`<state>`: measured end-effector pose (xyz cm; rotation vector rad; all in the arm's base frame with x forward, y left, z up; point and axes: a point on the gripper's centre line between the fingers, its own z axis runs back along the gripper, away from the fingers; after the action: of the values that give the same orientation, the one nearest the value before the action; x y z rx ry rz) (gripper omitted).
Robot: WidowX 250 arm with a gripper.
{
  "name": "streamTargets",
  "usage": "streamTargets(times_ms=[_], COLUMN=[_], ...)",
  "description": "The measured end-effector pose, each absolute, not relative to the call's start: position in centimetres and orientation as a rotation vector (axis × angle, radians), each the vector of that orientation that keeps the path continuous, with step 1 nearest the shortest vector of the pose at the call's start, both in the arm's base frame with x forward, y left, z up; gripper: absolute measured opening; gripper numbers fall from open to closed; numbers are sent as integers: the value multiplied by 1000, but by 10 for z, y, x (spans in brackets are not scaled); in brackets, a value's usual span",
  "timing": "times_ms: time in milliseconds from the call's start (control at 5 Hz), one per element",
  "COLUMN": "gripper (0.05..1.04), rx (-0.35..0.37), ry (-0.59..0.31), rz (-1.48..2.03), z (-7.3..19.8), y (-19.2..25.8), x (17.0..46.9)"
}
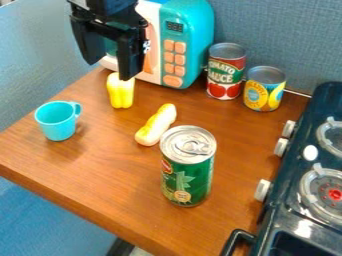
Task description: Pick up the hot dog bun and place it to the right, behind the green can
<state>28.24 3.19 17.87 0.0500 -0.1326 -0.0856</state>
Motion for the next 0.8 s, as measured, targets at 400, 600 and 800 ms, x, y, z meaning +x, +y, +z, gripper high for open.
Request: streamTargets(times_ms=[400, 600, 800], gripper=[1004, 1004, 1004], rx=[26, 23, 22], ry=[-85, -70, -30], rz=[-35, -19, -31], z=[144, 132, 113], y=[32, 34, 35], x=[302, 320, 329])
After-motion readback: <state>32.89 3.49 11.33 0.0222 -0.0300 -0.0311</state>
